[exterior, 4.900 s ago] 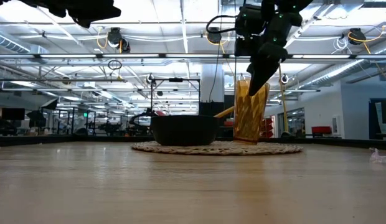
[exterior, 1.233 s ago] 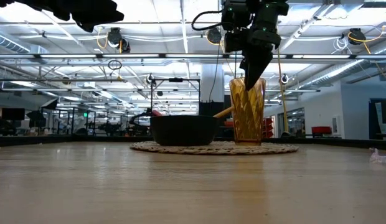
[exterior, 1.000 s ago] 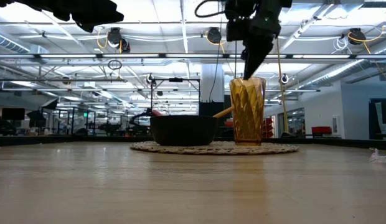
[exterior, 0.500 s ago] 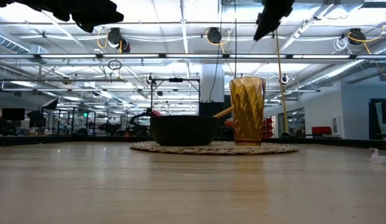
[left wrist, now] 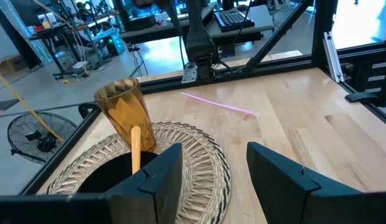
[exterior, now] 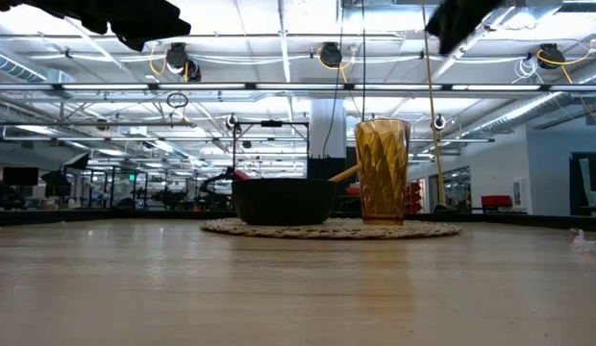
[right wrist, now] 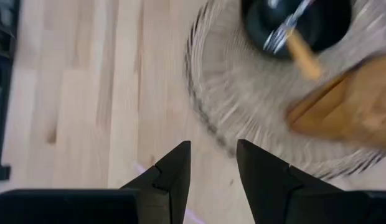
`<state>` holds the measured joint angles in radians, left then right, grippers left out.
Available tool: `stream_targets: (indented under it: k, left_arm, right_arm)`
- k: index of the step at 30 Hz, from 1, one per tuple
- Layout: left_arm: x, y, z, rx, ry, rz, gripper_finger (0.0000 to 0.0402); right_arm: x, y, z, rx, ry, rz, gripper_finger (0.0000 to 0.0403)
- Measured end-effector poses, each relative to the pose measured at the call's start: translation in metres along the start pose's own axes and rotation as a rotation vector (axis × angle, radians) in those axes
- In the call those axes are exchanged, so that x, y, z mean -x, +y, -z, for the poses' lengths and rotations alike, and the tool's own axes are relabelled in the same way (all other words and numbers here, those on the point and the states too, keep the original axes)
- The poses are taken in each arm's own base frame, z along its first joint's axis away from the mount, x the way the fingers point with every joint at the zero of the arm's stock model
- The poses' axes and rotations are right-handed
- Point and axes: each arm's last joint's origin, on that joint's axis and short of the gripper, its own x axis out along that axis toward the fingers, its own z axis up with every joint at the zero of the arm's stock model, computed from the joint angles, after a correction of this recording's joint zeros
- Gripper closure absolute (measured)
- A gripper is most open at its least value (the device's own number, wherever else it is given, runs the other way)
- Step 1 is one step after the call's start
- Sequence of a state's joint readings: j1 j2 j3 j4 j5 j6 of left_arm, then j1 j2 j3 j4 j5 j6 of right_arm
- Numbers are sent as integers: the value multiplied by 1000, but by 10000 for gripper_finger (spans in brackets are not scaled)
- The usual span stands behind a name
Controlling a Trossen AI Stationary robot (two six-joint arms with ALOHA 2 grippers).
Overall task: Pick & Place Utensil
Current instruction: Put the pink straw into the brown cup on the brown mat
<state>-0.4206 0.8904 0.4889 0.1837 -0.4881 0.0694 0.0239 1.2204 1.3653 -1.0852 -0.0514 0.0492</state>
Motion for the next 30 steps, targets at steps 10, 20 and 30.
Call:
stream_targets:
  k: [10,20,30]
  left_arm:
    - [0,0,0,0,0,0,215]
    - [0,0,0,5,0,-10,215]
    - [0,0,0,13,0,-11,215]
  right_arm:
    - [-79,21,69,-59,241,-27,278]
    - [-121,47,111,77,217,-101,286]
    - [-136,64,123,240,77,-111,279]
